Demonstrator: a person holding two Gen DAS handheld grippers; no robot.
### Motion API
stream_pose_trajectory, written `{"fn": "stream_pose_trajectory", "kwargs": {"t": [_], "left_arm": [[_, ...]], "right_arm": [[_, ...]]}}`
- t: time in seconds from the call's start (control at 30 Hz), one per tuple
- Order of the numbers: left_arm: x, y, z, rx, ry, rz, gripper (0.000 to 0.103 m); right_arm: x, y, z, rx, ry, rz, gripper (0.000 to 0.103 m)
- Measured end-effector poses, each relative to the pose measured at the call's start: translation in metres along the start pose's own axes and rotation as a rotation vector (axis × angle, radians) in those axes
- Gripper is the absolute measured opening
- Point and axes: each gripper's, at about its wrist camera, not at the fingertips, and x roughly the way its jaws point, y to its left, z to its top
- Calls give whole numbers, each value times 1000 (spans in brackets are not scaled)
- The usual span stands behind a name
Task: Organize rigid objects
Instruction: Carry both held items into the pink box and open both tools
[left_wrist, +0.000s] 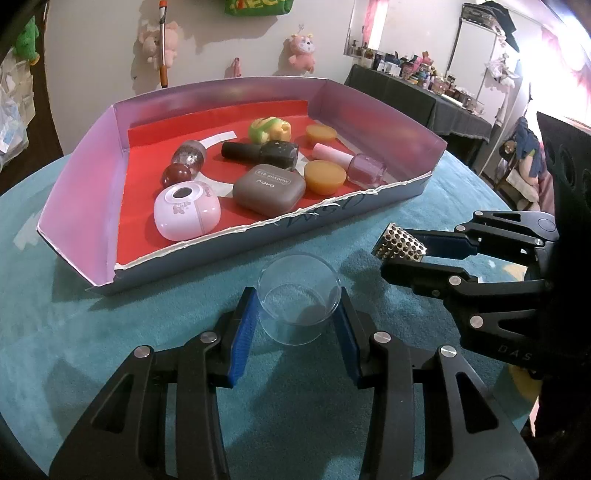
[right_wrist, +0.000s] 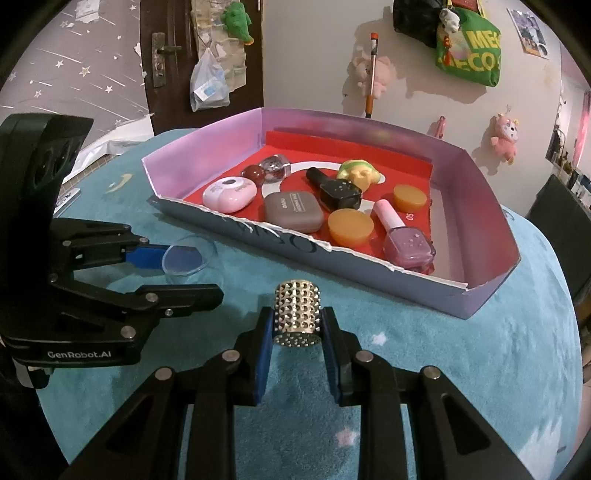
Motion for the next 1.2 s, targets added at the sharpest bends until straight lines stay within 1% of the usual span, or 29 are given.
{"fn": "stream_pose_trajectory", "kwargs": {"t": [0.3,0.33,0.4,0.43,0.47,0.5,0.57,0.63,0.73,0.8,0.83,0.97,1.1,1.2], "left_arm": [[-1,2,0,-8,-6,-7,39],[-5,1,0,-10,-18,2,39],[-10,0,4,-11,-20,-13,39],[-15,1,9,-16,-27,-37,39],[-22,1,17,-18,-43,-57,39],[-29,1,26,-12,-65,-62,39],[-38,2,44,-2,-99,-49,39],[-42,6,65,7,-111,-44,39],[-35,13,93,24,-107,-18,39],[-18,22,116,29,-79,-15,39],[-11,25,122,26,-62,-10,39],[31,46,154,14,22,14,39],[67,61,174,2,87,34,39],[83,64,183,8,118,55,39]], "right_arm": [[-1,1,0,0,-6,0,27],[-2,0,-1,0,-18,2,27],[-9,-2,-2,20,-58,17,27],[-12,-6,0,50,-68,50,27],[-14,-10,3,79,-57,92,27],[-15,-12,8,85,-53,103,27],[-24,-15,22,63,-85,69,27],[-31,-22,43,51,-116,47,27],[-29,-37,73,49,-117,26,27],[-19,-50,92,53,-94,24,27],[-12,-58,103,57,-78,15,27],[31,-87,137,64,31,-24,27],[67,-107,154,66,136,-44,27],[89,-114,162,72,195,-51,27]]}}
